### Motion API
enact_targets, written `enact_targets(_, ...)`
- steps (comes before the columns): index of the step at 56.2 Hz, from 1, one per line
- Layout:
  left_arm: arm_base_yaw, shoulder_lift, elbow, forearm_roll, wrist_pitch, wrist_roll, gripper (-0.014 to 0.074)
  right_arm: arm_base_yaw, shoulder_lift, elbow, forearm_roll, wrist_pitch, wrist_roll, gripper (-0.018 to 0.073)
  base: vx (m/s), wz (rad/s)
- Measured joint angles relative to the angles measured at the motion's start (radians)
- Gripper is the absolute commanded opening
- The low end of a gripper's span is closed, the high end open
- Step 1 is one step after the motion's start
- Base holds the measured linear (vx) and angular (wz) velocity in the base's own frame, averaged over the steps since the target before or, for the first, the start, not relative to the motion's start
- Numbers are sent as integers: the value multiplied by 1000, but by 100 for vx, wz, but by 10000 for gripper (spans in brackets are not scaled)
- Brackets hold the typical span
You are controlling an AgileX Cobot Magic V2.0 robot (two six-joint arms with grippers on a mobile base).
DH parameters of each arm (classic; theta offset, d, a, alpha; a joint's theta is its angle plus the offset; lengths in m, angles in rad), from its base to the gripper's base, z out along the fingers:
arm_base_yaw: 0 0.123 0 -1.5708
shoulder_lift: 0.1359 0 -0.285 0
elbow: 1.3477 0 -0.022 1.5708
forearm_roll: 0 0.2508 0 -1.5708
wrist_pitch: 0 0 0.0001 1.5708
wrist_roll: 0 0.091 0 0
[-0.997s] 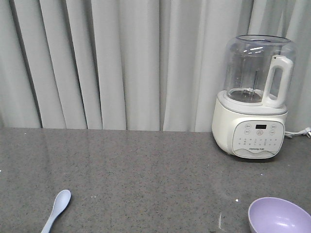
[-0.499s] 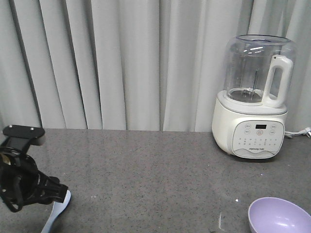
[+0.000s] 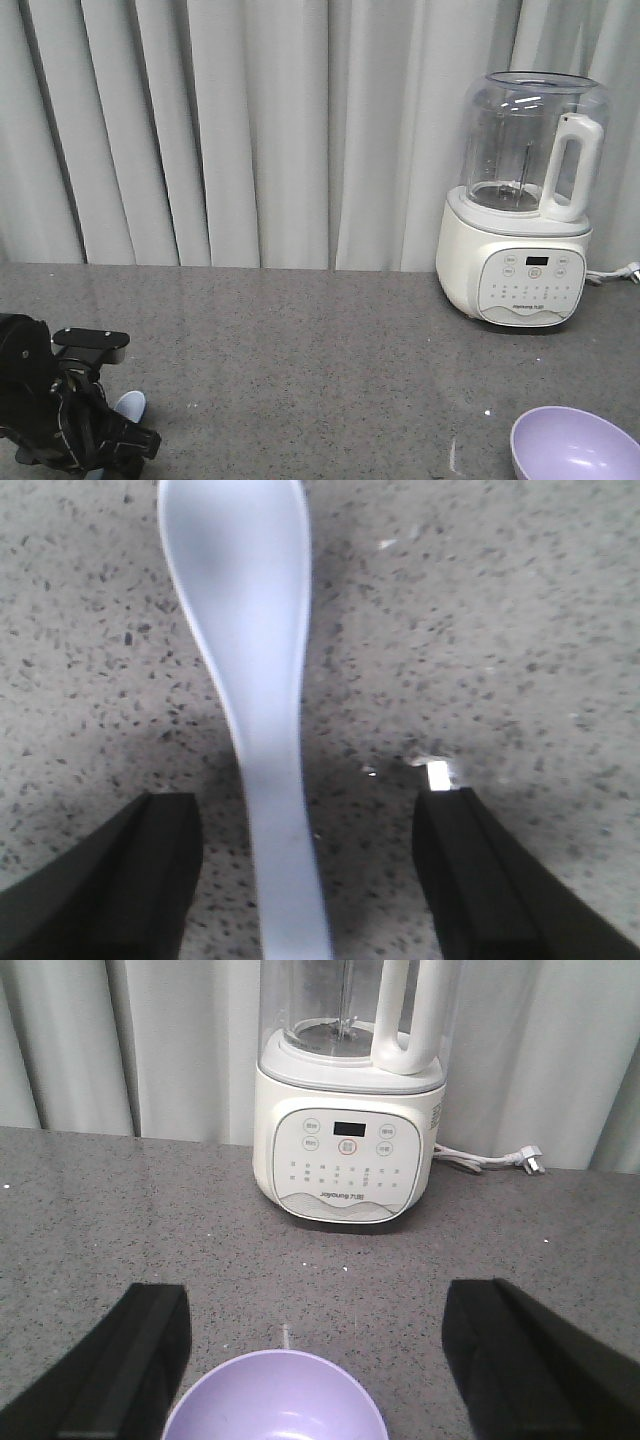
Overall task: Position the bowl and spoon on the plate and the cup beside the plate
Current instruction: 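Lower the left gripper onto the white spoon handle and grasp it, then grasp the lilac bowl rim with the right gripper and lift it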
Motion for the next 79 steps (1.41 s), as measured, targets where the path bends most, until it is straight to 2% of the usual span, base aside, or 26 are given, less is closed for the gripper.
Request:
enact_targets(7, 0, 31, -29, 57, 6, -32, 549, 0, 0, 0, 0, 2, -1, 564, 0, 0)
enact_targets(21, 0, 108, -134, 57, 106, -43, 461, 0, 0, 0, 0, 2, -1, 564, 0, 0)
enact_targets(27, 0, 128, -164, 48, 140, -43, 319, 0, 0, 0, -2, 2, -1, 564, 0, 0)
enact_targets(35, 1, 134, -174, 50, 161, -42, 5, 0, 0, 0, -12, 5, -1, 564, 0, 0)
enact_targets(36, 1, 134, -174, 51, 161, -42, -9, 0, 0, 0, -13, 6, -1, 564, 0, 0)
enact_targets(54, 1, 93, -163, 47, 155, -39, -8, 0, 0, 0, -19, 6, -1, 564, 0, 0)
enact_targets(66, 1, -97, -163, 46, 57, -39, -6, 0, 1, -5, 5, 18, 0, 563, 0, 0)
enact_targets(71, 1, -172, -163, 46, 38, -39, -6, -16, 32, -60, 34, 130, 15, 553, 0, 0)
enact_targets(79, 1, -255, -163, 46, 32, -36, -6, -116, 180, -224, 61, 366, 36, 525, 0, 0)
